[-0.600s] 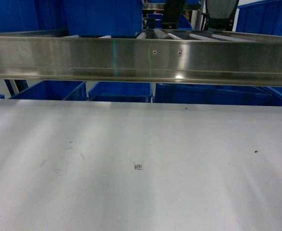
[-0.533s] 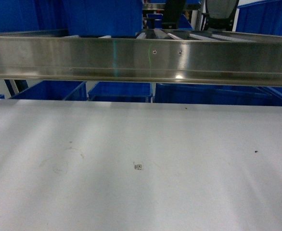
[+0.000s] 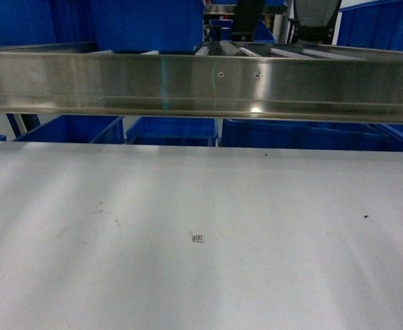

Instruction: Place magnetic block on left shelf second layer

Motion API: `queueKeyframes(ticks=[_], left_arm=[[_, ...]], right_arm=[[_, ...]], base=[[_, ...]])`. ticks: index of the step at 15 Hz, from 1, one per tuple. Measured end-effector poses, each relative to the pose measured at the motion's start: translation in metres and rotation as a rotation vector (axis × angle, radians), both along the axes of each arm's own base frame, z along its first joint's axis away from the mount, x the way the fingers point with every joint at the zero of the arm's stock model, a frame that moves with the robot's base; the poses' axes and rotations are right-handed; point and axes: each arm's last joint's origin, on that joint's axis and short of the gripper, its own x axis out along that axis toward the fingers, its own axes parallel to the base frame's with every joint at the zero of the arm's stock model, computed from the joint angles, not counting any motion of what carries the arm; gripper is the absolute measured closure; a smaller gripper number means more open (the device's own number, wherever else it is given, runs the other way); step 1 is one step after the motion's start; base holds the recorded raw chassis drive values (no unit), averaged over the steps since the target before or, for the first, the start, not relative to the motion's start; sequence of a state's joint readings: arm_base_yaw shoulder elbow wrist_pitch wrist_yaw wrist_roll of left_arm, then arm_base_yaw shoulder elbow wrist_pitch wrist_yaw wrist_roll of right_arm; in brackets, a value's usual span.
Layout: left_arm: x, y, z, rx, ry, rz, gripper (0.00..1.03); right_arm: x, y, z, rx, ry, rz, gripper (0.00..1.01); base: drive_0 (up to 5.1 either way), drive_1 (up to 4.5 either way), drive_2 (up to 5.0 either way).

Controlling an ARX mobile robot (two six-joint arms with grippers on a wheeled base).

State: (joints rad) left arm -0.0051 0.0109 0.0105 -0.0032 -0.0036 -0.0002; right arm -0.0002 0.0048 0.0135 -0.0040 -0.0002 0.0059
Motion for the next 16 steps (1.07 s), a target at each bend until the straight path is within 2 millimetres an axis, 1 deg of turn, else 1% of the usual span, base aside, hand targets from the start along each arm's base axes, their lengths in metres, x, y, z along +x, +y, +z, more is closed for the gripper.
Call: queueKeyframes(ticks=[10, 11, 12, 13, 14, 15, 16], left_arm=[[0.000, 0.000, 0.000, 0.000, 0.000, 0.000, 0.05], [0.000, 0.000, 0.000, 0.000, 0.000, 0.000, 0.05], [0.000, 0.000, 0.000, 0.000, 0.000, 0.000, 0.05], [0.000, 0.000, 0.000, 0.000, 0.000, 0.000, 0.05], [0.000, 0.000, 0.000, 0.000, 0.000, 0.000, 0.05], [0.000, 0.000, 0.000, 0.000, 0.000, 0.000, 0.05], [0.000, 0.000, 0.000, 0.000, 0.000, -0.001, 0.05]], right_arm=[[0.000, 0.000, 0.000, 0.001, -0.002, 0.002, 0.03], [0.008, 0.006, 0.005, 0.035, -0.038, 0.046, 0.03], [0.029, 0.015, 0.003, 0.071, 0.005, 0.100, 0.03], [0.050, 0.016, -0.009, 0.091, 0.119, 0.106, 0.03], [0.084, 0.018, -0.011, 0.120, 0.195, 0.065, 0.03], [0.122, 0.023, -0.006, 0.127, 0.246, 0.032, 0.03], [0.164, 0.023, -0.006, 0.120, 0.323, -0.016, 0.03]], base=[[0.0, 0.00, 0.0], [0.0, 0.00, 0.0], [0.0, 0.00, 0.0], [0.0, 0.00, 0.0], [0.0, 0.00, 0.0], [0.0, 0.00, 0.0], [0.0, 0.00, 0.0]])
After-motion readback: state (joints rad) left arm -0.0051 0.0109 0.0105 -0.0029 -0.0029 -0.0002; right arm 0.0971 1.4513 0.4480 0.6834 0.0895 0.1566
